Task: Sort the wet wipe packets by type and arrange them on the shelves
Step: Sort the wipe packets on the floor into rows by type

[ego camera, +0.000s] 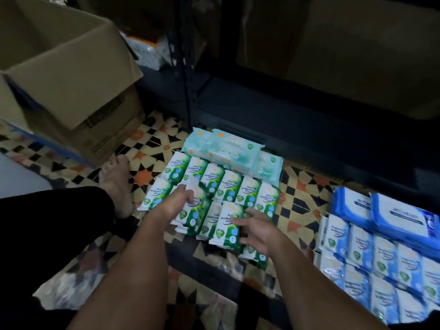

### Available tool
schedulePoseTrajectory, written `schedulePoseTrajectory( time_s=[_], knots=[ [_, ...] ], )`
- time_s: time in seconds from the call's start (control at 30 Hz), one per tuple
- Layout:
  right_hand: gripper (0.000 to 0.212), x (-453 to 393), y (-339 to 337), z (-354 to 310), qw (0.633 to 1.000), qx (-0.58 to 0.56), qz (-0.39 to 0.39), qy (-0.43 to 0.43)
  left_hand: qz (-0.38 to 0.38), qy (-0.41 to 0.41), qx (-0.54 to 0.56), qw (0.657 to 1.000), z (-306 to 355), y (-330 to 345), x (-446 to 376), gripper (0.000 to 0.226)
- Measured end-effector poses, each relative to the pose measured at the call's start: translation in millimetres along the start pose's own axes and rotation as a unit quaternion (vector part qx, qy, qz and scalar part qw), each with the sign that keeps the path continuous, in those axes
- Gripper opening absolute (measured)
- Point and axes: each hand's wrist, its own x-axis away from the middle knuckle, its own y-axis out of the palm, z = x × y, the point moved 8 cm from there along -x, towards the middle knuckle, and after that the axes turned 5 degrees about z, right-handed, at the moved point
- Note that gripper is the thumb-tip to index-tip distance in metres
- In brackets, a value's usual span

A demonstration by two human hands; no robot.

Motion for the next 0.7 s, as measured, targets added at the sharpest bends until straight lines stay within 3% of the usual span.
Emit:
schedulePoseTrajectory(
  time_s=[0.07, 0.17, 0.2, 0.3, 0.47, 0.6, 0.7],
  knots=[
    [0.082, -14, 38, -8, 0.999, 0.032, -0.002, -0.014, 0.092, 0.010, -0.040, 0.995, -4, -49, -27, 0.062],
    [0.081, -23, 78, -17, 0.996, 0.068, 0.022, -0.047, 0.172, 0.061, -0.082, 0.980, -1, -90, -39, 0.019],
    [0.080, -30, 92, -18, 0.995, 0.081, 0.033, -0.055, 0.191, 0.085, -0.098, 0.973, 2, -100, -44, 0.017],
    [0.073, -44, 130, -24, 0.989, 0.111, 0.052, -0.084, 0.225, 0.125, -0.150, 0.955, 8, -119, -58, 0.024],
    [0.060, -57, 167, -36, 0.963, 0.183, 0.086, -0.177, 0.224, 0.090, -0.215, 0.946, -14, -126, -85, 0.022],
    [0.056, -61, 173, -46, 0.886, 0.332, 0.143, -0.289, 0.235, 0.061, -0.322, 0.915, -33, -126, -91, 0.030],
    [0.046, -66, 173, -43, 0.849, 0.416, 0.135, -0.298, 0.240, 0.079, -0.308, 0.917, -39, -120, -91, 0.041]
  ],
)
